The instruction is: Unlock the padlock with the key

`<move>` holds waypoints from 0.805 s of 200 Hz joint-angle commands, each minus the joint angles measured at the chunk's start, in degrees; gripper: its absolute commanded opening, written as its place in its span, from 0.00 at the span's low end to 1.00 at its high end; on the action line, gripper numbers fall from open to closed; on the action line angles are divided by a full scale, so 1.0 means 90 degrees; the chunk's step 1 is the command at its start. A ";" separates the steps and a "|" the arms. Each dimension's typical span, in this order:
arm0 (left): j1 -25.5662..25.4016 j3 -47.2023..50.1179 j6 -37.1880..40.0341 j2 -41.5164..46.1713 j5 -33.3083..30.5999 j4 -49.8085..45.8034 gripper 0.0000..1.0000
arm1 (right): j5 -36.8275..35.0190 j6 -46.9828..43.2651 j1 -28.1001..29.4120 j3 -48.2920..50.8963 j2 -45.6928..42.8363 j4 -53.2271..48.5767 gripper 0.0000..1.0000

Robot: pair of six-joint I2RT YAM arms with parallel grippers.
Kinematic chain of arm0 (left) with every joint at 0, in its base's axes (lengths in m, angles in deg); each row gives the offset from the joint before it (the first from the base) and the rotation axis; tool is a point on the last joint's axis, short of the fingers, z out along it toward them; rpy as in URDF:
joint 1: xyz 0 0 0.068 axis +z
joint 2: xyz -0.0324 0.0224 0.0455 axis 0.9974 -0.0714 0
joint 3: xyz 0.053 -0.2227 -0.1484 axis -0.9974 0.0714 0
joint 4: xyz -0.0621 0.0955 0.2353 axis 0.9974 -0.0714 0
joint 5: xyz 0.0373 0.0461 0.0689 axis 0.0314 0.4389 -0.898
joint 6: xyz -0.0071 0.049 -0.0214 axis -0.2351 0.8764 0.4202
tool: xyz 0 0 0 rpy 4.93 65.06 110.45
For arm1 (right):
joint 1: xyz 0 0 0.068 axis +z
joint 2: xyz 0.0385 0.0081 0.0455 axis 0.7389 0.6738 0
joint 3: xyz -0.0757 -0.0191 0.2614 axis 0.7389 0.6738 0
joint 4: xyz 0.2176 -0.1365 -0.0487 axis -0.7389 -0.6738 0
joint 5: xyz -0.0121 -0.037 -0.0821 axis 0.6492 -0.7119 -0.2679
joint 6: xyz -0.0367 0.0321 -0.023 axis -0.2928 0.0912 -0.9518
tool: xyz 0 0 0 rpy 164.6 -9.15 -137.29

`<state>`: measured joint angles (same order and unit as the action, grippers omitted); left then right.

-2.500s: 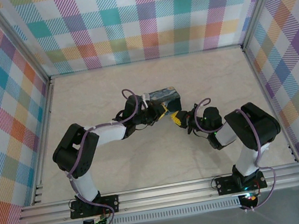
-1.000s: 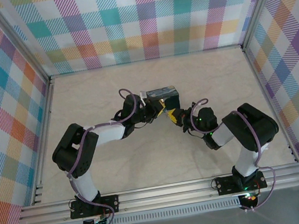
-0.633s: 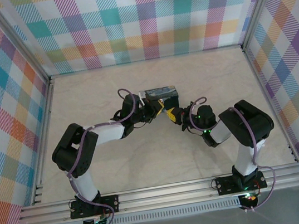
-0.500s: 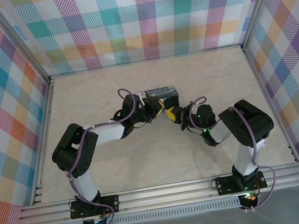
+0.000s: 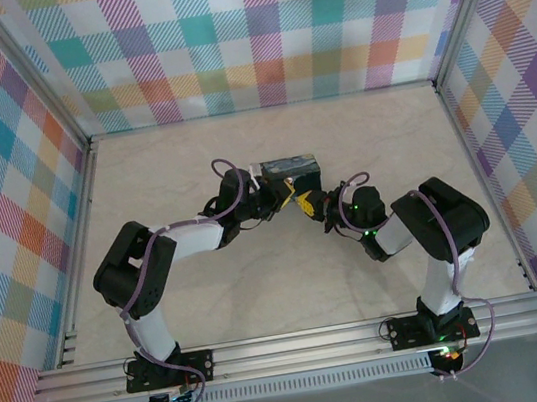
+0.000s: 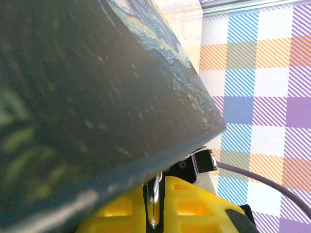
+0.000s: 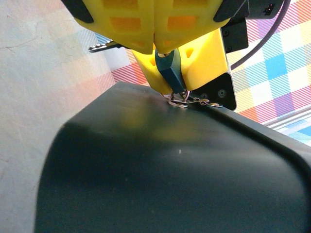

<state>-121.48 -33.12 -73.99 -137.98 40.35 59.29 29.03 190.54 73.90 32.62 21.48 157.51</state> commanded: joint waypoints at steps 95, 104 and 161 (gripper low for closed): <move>-0.0414 -0.0040 0.0353 0.0205 0.0973 -0.0209 0.04 | -0.0191 -0.0593 0.0034 -0.0233 -0.0417 -0.0393 0.04; -0.0380 -0.0013 0.0376 0.0230 0.0885 -0.0274 0.05 | -0.0126 -0.0664 0.0014 -0.0161 -0.0471 -0.0455 0.09; -0.0227 -0.0004 0.0503 0.0219 0.0642 -0.0508 0.05 | 0.0257 -0.1543 -0.0162 0.0424 -0.1509 -0.1735 0.39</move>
<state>-122.40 -33.12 -71.35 -137.96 43.28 56.14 29.62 182.69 73.38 34.96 14.18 147.37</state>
